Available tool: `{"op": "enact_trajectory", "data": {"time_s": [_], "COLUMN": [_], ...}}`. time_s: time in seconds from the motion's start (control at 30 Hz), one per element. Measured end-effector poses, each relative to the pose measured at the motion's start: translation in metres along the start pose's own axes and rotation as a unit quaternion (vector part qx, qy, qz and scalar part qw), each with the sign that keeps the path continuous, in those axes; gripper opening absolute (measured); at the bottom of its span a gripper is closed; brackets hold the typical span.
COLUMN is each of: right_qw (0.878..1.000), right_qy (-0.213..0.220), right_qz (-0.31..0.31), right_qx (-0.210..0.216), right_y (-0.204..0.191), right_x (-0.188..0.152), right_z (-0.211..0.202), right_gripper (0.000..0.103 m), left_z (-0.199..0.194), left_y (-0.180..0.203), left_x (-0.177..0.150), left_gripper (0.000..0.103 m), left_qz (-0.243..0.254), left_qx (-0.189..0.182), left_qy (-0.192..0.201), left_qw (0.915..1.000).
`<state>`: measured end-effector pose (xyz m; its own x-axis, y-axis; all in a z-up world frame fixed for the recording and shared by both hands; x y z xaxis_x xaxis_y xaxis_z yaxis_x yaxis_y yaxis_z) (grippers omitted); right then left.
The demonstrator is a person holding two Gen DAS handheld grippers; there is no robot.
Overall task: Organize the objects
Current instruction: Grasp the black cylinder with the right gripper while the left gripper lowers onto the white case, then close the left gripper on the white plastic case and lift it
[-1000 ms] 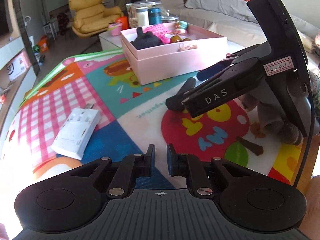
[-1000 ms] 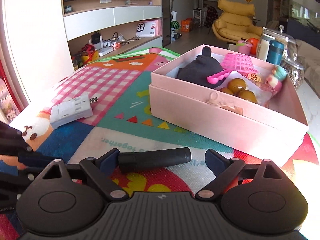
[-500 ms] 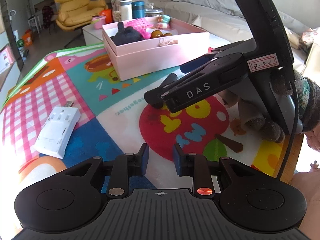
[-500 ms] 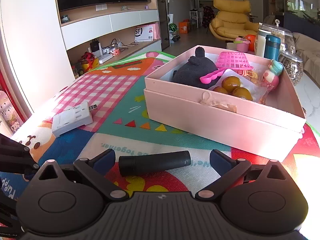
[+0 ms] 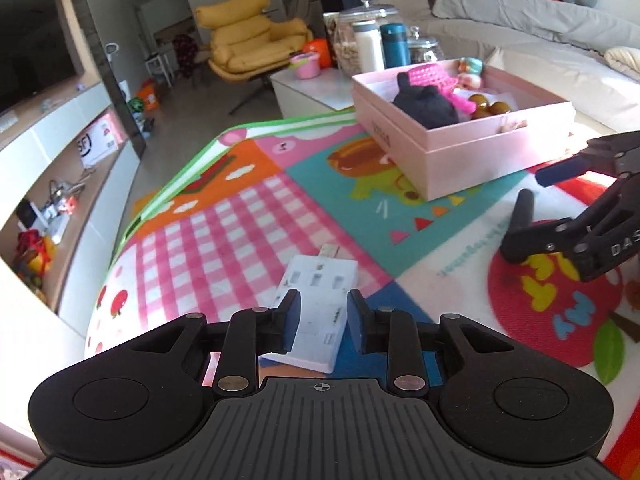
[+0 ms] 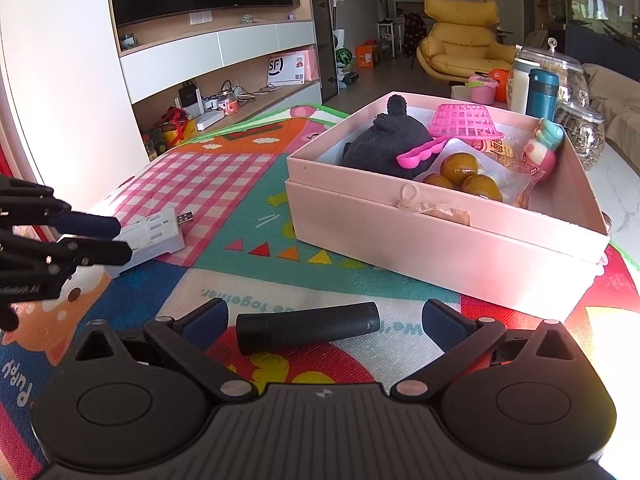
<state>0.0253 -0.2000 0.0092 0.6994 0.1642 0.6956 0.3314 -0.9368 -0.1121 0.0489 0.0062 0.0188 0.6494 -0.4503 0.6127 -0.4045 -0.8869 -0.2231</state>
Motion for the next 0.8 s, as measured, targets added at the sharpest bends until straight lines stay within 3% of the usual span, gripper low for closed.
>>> {"op": "enact_trajectory", "data": {"time_s": [0.2,0.4,0.5,0.7,0.8], "right_qw": [1.000,1.000,1.000,1.000,1.000], "right_qy": [-0.004,-0.010,-0.011,-0.014,-0.015], "right_qz": [0.000,-0.003,-0.004,-0.006,-0.007], "right_qx": [0.002,0.004,0.004,0.005,0.004], "right_y": [0.000,-0.002,-0.002,-0.003,-0.003], "right_x": [0.000,-0.001,-0.001,-0.001,-0.001], "right_z": [0.001,0.003,0.004,0.004,0.004], "right_gripper": [0.103,0.103,0.103,0.103,0.103], "left_z": [0.015,0.025,0.028,0.029,0.029], "left_y": [-0.019,-0.027,-0.037,-0.063,-0.061], "left_x": [0.001,0.001,-0.001,-0.007,-0.007], "left_gripper": [0.037,0.038,0.038,0.040,0.039], "left_qz": [-0.023,-0.031,-0.059,-0.140,-0.142], "left_qx": [-0.016,0.007,0.010,-0.024,-0.025], "left_qy": [0.008,0.029,0.045,0.066,0.070], "left_qw": [0.9996,0.9991,0.9972,0.9876,0.9871]}}
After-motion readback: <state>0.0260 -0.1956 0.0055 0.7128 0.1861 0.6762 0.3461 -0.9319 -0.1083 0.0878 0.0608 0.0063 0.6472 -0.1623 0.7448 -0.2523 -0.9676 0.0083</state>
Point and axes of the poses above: each gripper's, at about its wrist camera, not at the fingertips, and z roughly the way its jaws point, y to its right, x to its top, the point moved 2 cm from there along z, roughly the way its jaws point, and after that the axes turned 6 degrees about -y, right-handed, at the moved point
